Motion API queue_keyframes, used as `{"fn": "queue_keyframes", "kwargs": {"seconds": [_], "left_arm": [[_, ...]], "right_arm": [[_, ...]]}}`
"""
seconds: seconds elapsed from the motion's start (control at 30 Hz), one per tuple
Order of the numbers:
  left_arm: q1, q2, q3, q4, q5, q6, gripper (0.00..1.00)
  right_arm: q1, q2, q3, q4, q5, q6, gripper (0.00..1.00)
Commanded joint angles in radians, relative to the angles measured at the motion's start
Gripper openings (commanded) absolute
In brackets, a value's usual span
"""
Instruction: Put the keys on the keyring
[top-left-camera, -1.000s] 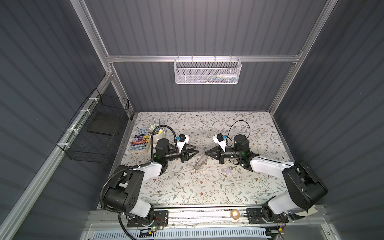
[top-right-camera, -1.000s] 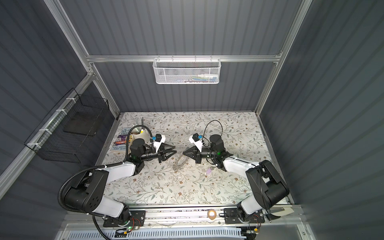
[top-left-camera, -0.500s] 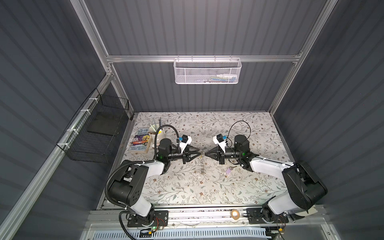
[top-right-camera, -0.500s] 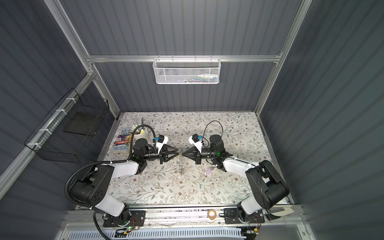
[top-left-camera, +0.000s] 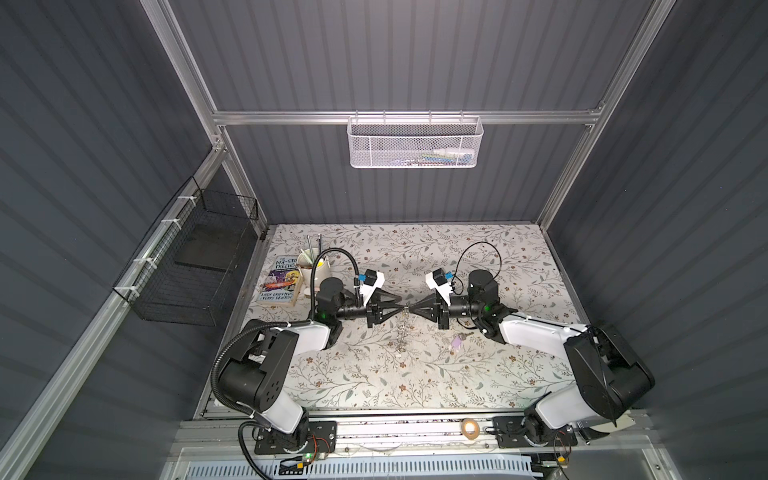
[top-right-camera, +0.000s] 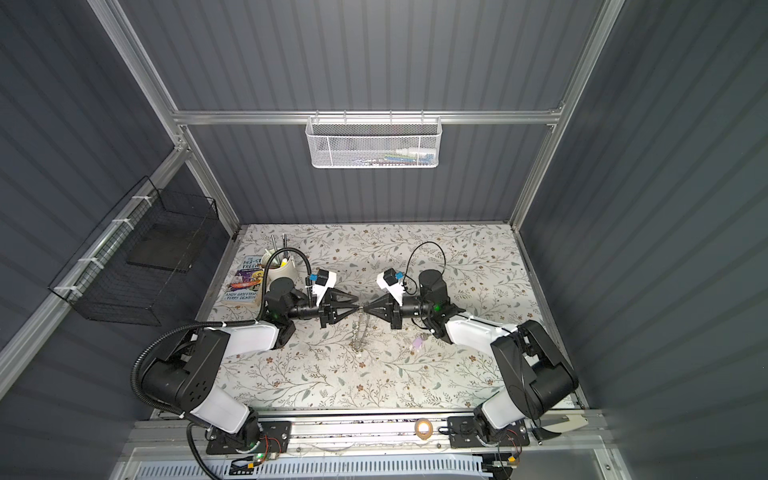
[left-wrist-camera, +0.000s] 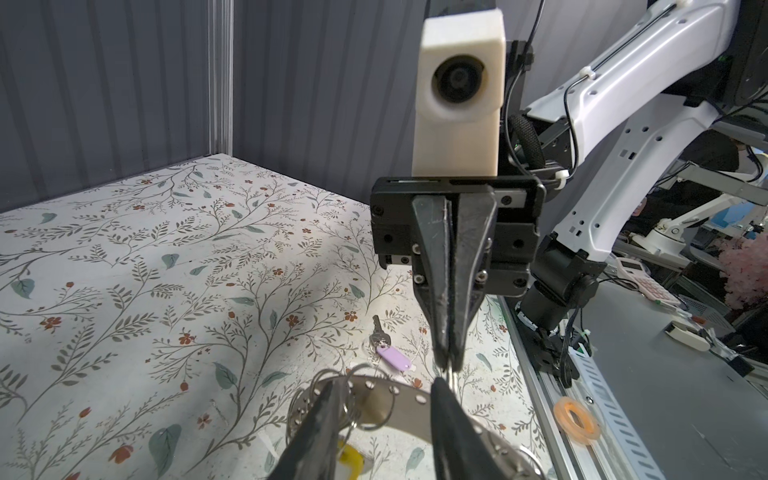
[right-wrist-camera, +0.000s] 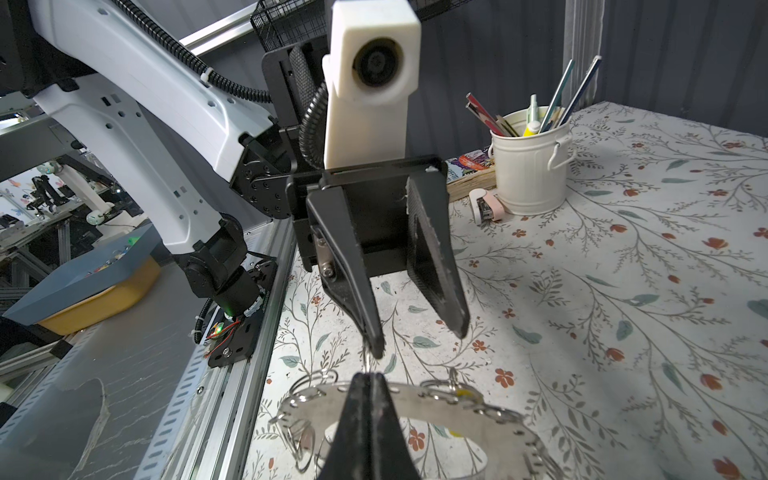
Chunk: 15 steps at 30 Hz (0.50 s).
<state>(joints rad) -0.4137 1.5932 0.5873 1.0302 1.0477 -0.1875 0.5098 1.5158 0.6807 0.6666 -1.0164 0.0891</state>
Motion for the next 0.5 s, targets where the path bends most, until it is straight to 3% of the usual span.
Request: {"fn": "queue_keyframes", "kwargs": {"seconds": [0.0, 0.07, 0.13, 0.27, 0.37, 0.47], "left_arm": [[-0.001, -0.006, -0.018, 0.058, -0.017, -0.013, 0.41], [0.023, -0.021, -0.032, 0.048, -0.097, -0.02, 0.43], [0.05, -0.033, -0.053, 0.096, -0.109, -0.044, 0.44], [0.058, -0.044, -0.094, 0.209, -0.081, -0.065, 0.49], [0.058, -0.024, -0.078, 0.196, -0.031, -0.073, 0.49], [0.058, 0.022, -0.076, 0.299, 0.002, -0.136, 0.49]], "right_arm": [[0.002, 0.006, -0.009, 0.044, -0.003, -0.003, 0.0], [-0.001, 0.002, -0.016, 0.057, 0.001, 0.003, 0.0], [0.0, 0.0, -0.016, 0.056, 0.005, 0.002, 0.0], [-0.002, 0.0, -0.019, 0.062, 0.009, 0.006, 0.0], [-0.003, 0.0, -0.019, 0.064, 0.003, 0.008, 0.0], [-0.004, 0.004, -0.019, 0.071, -0.003, 0.012, 0.0]]}}
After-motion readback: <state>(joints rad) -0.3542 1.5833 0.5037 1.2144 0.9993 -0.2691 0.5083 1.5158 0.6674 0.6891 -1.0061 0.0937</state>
